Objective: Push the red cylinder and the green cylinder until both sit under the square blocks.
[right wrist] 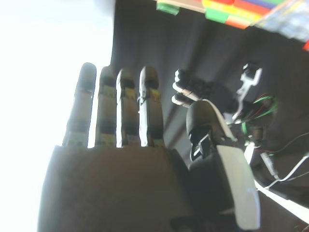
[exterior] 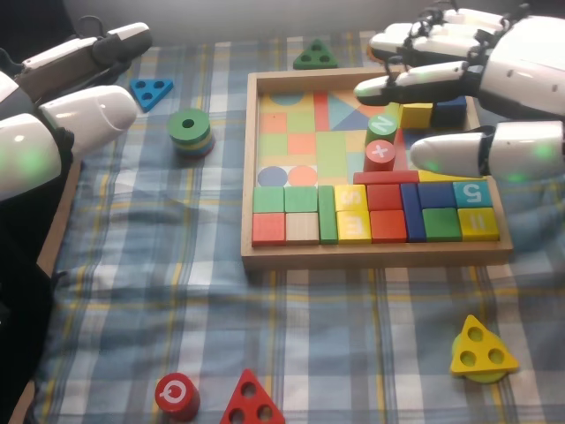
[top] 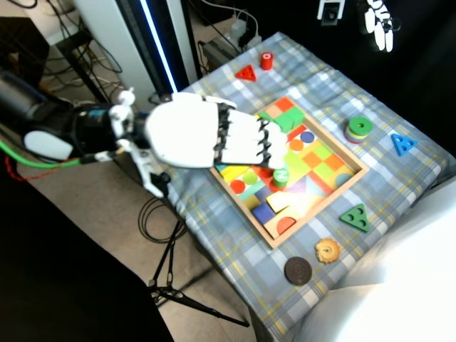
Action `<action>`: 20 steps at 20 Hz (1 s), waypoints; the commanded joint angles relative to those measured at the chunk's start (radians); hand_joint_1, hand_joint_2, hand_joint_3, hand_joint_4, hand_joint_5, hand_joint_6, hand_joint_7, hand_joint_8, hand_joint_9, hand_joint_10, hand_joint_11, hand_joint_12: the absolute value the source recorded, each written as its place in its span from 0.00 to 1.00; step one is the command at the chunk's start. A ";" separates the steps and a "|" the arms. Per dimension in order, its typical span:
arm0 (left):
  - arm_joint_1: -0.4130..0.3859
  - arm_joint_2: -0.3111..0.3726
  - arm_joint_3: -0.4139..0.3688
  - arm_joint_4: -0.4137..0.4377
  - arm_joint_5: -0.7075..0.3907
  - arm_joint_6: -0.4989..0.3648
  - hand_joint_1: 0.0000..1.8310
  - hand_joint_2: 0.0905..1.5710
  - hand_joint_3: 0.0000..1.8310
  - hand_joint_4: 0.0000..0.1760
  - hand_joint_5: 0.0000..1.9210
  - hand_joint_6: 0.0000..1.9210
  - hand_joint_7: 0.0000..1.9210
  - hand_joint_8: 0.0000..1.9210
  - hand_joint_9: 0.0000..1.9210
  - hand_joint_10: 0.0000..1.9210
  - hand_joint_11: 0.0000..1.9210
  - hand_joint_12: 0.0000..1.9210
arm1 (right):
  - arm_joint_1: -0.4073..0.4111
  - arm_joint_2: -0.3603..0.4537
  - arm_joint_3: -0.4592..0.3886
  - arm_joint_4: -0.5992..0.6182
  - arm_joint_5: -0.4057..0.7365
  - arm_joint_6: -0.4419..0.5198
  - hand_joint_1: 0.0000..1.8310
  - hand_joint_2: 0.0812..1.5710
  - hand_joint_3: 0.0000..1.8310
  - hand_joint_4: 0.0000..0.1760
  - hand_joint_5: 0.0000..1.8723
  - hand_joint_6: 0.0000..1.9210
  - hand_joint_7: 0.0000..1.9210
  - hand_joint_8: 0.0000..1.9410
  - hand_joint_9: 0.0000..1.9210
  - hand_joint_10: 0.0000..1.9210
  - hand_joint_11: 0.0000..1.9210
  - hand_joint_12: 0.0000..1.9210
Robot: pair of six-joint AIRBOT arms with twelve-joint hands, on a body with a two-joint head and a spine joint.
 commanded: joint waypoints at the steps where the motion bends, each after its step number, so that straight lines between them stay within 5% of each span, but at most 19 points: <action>1: -0.006 -0.002 0.002 0.007 -0.117 -0.007 0.02 0.84 0.00 0.82 0.11 0.00 0.13 0.00 0.13 0.00 0.02 0.12 | 0.017 -0.009 0.008 0.014 0.079 0.022 0.00 0.75 0.00 0.84 0.19 0.00 0.02 0.00 0.00 0.00 0.00 0.09; 4: -0.006 -0.005 0.003 0.007 -0.116 -0.007 0.00 0.84 0.00 0.87 0.09 0.00 0.13 0.00 0.13 0.00 0.02 0.12 | 0.035 -0.022 0.025 -0.022 0.048 0.041 0.00 0.70 0.00 0.97 0.21 0.01 0.00 0.00 0.00 0.00 0.00 0.00; 6: -0.006 -0.004 0.003 0.007 -0.116 -0.007 0.00 0.85 0.00 0.99 0.07 0.00 0.13 0.00 0.13 0.00 0.02 0.12 | 0.039 -0.025 0.032 -0.032 0.032 0.041 0.00 0.67 0.00 0.91 0.25 0.01 0.00 0.00 0.00 0.00 0.00 0.00; 10: -0.002 -0.003 0.000 0.006 -0.116 -0.007 0.00 0.85 0.00 0.86 0.07 0.00 0.15 0.01 0.14 0.00 0.03 0.12 | 0.039 -0.029 0.042 -0.041 -0.002 0.041 0.00 0.66 0.00 0.99 0.26 0.01 0.00 0.00 0.00 0.00 0.00 0.00; 20: 0.000 -0.004 -0.001 0.006 -0.117 -0.008 0.00 0.84 0.00 0.92 0.06 0.00 0.16 0.00 0.14 0.00 0.01 0.12 | 0.039 -0.045 0.069 -0.056 -0.078 0.041 0.00 0.64 0.00 1.00 0.25 0.00 0.00 0.00 0.00 0.00 0.00 0.00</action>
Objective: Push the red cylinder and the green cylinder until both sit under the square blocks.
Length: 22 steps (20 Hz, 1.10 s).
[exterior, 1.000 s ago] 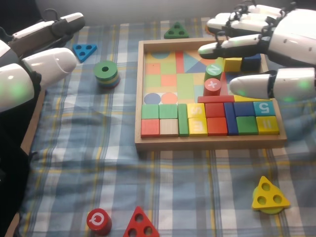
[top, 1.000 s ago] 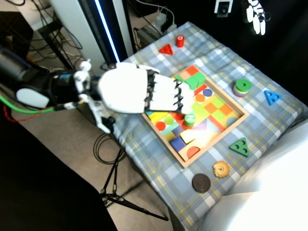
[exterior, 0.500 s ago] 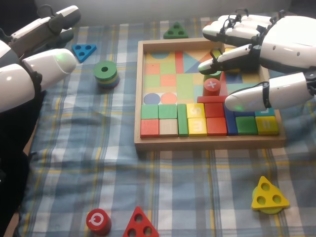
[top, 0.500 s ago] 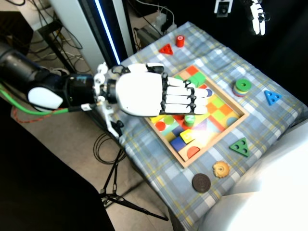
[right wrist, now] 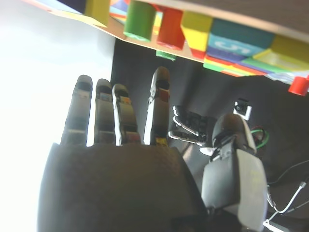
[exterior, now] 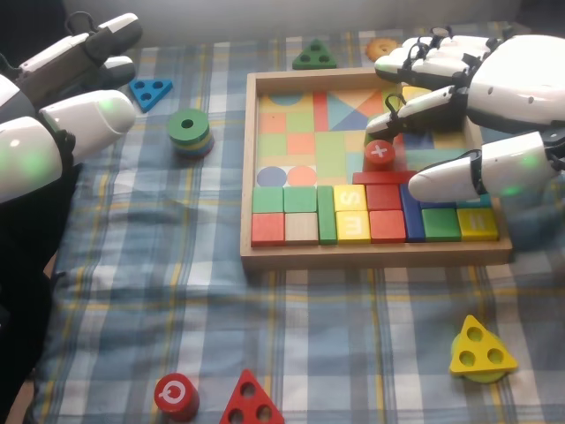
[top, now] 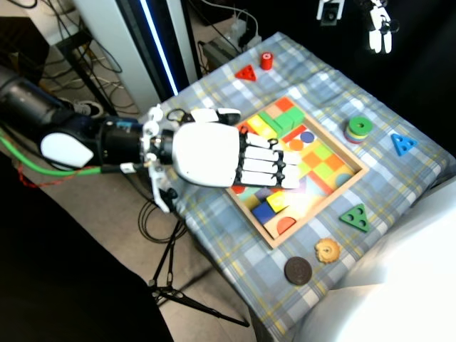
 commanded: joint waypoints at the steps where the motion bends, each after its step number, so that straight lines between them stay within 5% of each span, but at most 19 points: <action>1: -0.005 -0.003 -0.001 0.006 -0.124 -0.008 0.00 0.84 0.00 0.91 0.07 0.00 0.16 0.00 0.15 0.00 0.01 0.12 | 0.017 -0.004 0.004 0.034 0.088 0.007 0.00 0.65 0.00 1.00 0.24 0.00 0.00 0.00 0.00 0.00 0.00 0.00; 22: -0.003 -0.003 -0.002 0.006 -0.123 -0.008 0.00 0.84 0.00 0.89 0.08 0.00 0.16 0.00 0.16 0.00 0.00 0.09 | 0.010 0.003 -0.014 -0.056 0.009 0.011 0.00 0.62 0.00 1.00 0.24 0.00 0.00 0.00 0.00 0.00 0.00 0.00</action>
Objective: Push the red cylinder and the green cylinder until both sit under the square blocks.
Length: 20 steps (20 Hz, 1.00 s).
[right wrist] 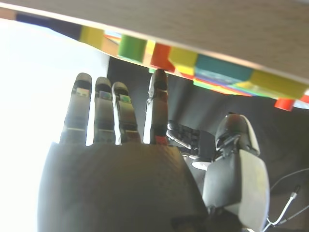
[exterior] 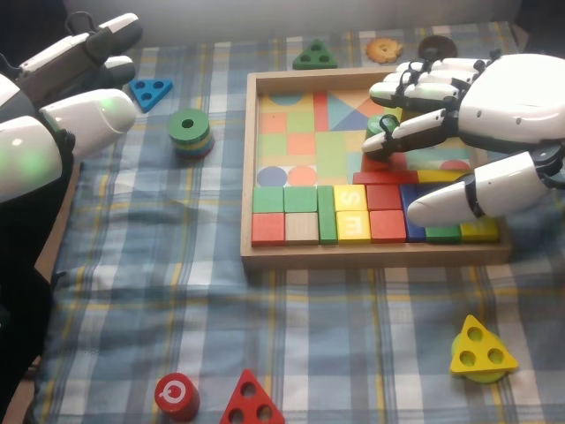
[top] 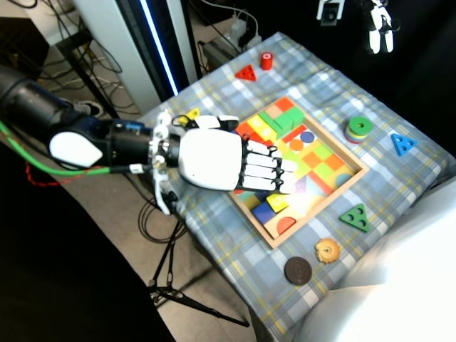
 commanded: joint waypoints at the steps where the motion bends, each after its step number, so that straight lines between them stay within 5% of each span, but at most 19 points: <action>1: -0.003 -0.003 -0.002 0.006 -0.123 -0.008 0.00 0.84 0.00 0.90 0.08 0.00 0.17 0.00 0.16 0.00 0.00 0.09 | 0.008 0.008 -0.004 0.021 0.070 0.002 0.00 0.62 0.00 1.00 0.24 0.00 0.00 0.00 0.00 0.00 0.00 0.00; 20: 0.011 0.000 -0.006 0.006 -0.130 -0.019 0.00 0.85 0.00 0.90 0.09 0.00 0.18 0.00 0.17 0.00 0.00 0.09 | -0.040 0.112 -0.071 0.040 0.071 0.011 0.00 0.62 0.00 1.00 0.25 0.00 0.00 0.00 0.00 0.00 0.00 0.00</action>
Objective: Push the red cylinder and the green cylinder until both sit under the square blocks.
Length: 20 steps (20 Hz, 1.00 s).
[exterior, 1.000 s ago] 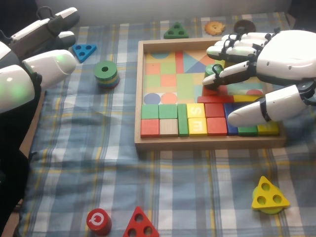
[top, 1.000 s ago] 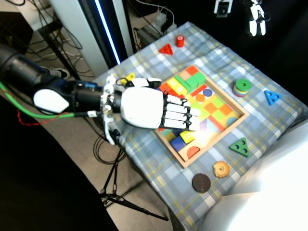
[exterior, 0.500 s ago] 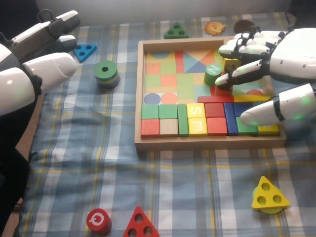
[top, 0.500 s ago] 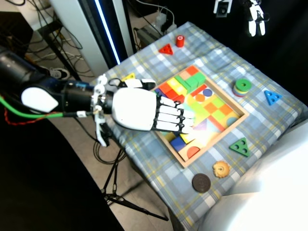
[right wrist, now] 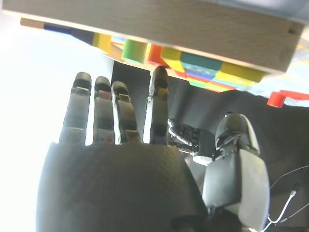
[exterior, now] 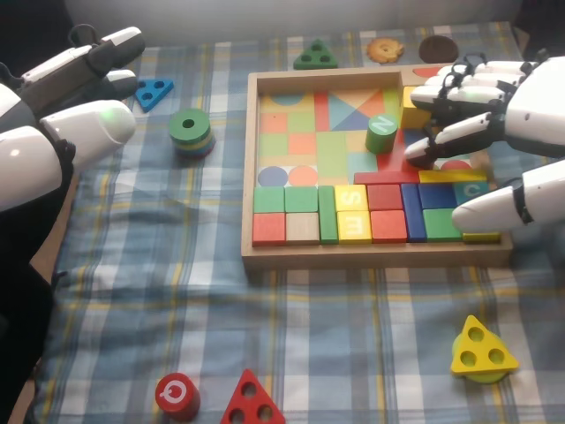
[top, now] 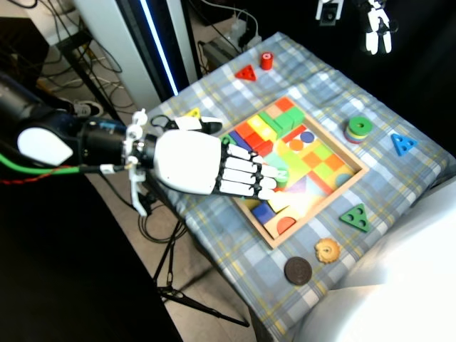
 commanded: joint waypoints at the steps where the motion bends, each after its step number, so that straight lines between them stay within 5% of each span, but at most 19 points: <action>1: -0.009 0.000 -0.002 0.007 -0.128 -0.009 0.00 0.84 0.00 0.90 0.09 0.00 0.17 0.00 0.17 0.00 0.00 0.09 | 0.003 0.003 -0.001 0.034 0.072 0.001 0.00 0.63 0.00 1.00 0.24 0.00 0.00 0.00 0.00 0.00 0.00 0.00; 5: -0.008 0.002 -0.002 0.007 -0.130 -0.009 0.00 0.85 0.00 0.98 0.08 0.00 0.16 0.00 0.17 0.00 0.00 0.07 | -0.004 0.054 -0.019 0.060 0.080 0.001 0.00 0.63 0.00 1.00 0.24 0.00 0.00 0.00 0.00 0.00 0.00 0.00; 20: -0.005 0.001 -0.004 0.007 -0.126 -0.010 0.00 0.85 0.00 0.97 0.08 0.00 0.17 0.00 0.17 0.00 0.00 0.08 | -0.017 0.062 -0.019 0.110 0.146 0.000 0.00 0.61 0.00 1.00 0.23 0.00 0.00 0.00 0.00 0.00 0.00 0.00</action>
